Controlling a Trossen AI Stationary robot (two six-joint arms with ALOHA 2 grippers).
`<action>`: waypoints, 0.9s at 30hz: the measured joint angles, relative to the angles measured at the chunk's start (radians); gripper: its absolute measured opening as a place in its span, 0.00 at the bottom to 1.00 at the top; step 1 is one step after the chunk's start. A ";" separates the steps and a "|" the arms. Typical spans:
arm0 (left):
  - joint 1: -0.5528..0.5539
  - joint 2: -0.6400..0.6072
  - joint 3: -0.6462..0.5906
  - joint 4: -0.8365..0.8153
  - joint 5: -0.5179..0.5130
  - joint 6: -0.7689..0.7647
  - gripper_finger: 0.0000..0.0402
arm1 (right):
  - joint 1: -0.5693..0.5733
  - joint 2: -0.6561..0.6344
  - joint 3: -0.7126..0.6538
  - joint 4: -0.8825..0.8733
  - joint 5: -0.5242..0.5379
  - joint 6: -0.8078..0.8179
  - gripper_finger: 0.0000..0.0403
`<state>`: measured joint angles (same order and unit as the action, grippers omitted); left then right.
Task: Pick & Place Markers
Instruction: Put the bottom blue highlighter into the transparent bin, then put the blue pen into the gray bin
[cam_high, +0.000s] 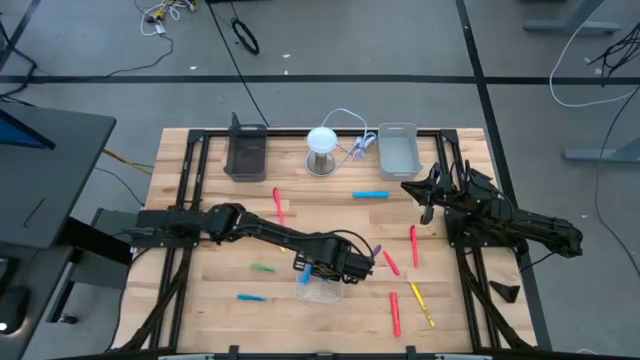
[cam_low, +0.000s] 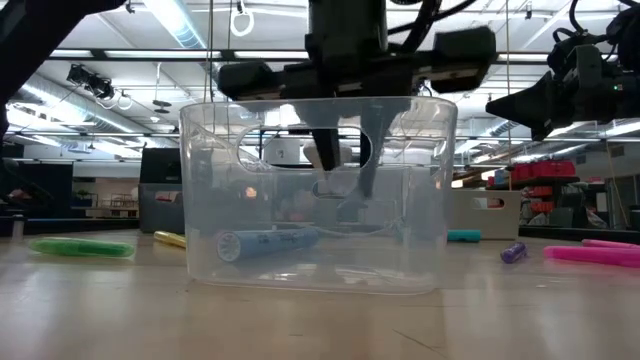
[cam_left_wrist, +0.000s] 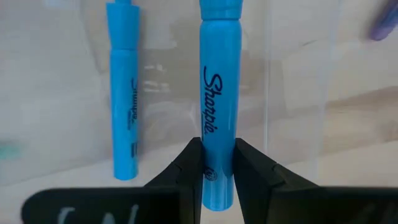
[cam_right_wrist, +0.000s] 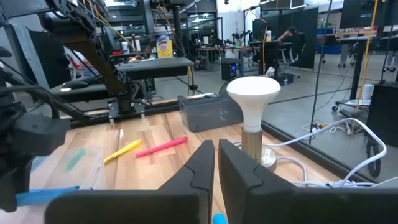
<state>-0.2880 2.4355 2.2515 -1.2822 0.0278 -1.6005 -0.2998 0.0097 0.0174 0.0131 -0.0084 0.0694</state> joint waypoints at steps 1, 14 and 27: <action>-0.002 0.002 -0.001 -0.007 0.002 0.000 0.17 | 0.000 0.000 0.000 0.000 0.000 0.000 0.07; -0.017 0.008 -0.002 -0.030 0.001 -0.008 0.17 | 0.000 0.000 0.000 0.000 0.000 0.000 0.07; -0.017 0.008 -0.002 -0.030 -0.002 -0.011 0.40 | 0.000 0.000 0.000 0.000 0.000 0.000 0.07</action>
<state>-0.3050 2.4439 2.2498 -1.3125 0.0261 -1.6111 -0.3000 0.0098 0.0173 0.0132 -0.0083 0.0693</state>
